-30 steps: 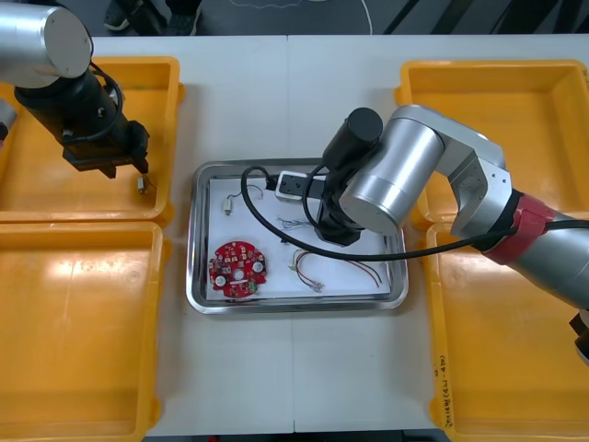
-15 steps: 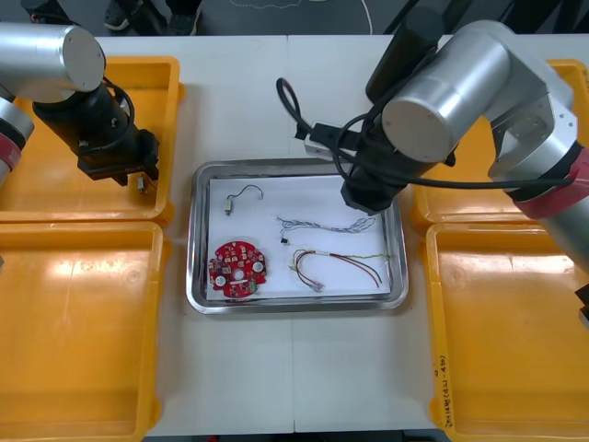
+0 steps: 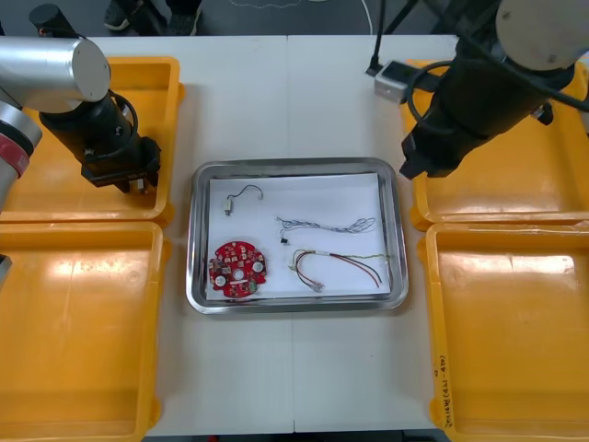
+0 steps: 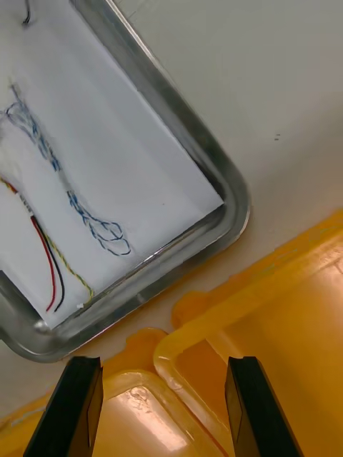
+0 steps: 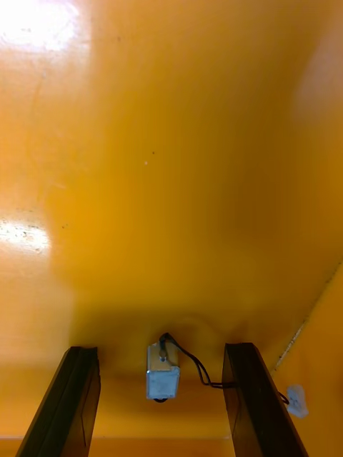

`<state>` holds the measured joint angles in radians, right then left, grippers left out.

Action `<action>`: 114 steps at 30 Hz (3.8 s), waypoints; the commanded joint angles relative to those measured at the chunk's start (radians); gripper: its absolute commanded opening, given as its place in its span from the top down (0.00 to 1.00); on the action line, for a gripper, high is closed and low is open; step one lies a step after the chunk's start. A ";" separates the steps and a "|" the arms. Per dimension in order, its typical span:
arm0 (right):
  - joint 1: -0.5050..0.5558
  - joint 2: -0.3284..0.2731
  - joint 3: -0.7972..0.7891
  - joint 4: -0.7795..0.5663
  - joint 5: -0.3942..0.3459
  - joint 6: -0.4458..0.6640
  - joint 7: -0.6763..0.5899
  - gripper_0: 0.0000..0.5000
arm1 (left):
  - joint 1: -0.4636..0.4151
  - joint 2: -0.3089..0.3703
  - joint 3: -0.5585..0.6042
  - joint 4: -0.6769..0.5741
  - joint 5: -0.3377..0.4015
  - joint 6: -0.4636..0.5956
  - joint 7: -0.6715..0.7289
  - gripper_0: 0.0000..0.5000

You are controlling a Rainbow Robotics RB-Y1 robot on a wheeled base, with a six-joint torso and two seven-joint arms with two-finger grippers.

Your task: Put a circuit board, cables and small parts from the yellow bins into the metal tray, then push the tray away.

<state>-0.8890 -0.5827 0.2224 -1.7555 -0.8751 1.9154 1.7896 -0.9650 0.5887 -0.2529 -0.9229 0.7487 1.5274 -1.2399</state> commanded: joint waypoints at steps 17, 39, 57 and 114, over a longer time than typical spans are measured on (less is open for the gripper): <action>0.180 -0.094 -0.209 -0.187 -0.001 0.004 -0.332 0.00 | -0.052 -0.026 -0.003 0.035 -0.020 -0.038 -0.150 1.00; 0.470 -0.140 -0.402 -0.317 -0.042 0.004 -0.401 0.00 | -0.058 0.082 0.139 -0.143 -0.032 0.166 -0.139 1.00; 0.622 -0.126 -0.403 -0.467 -0.007 0.004 -0.602 0.00 | -0.058 0.143 0.202 -0.467 -0.020 0.393 0.094 1.00; 0.749 -0.126 -0.351 -0.506 0.087 0.004 -0.743 0.00 | -0.057 -0.265 -0.235 -0.462 -0.146 0.152 0.438 1.00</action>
<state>-0.1512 -0.6833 -0.1410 -2.2306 -0.7961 1.9159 1.0641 -0.9830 0.3420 -0.4572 -1.3891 0.6041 1.6965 -0.7534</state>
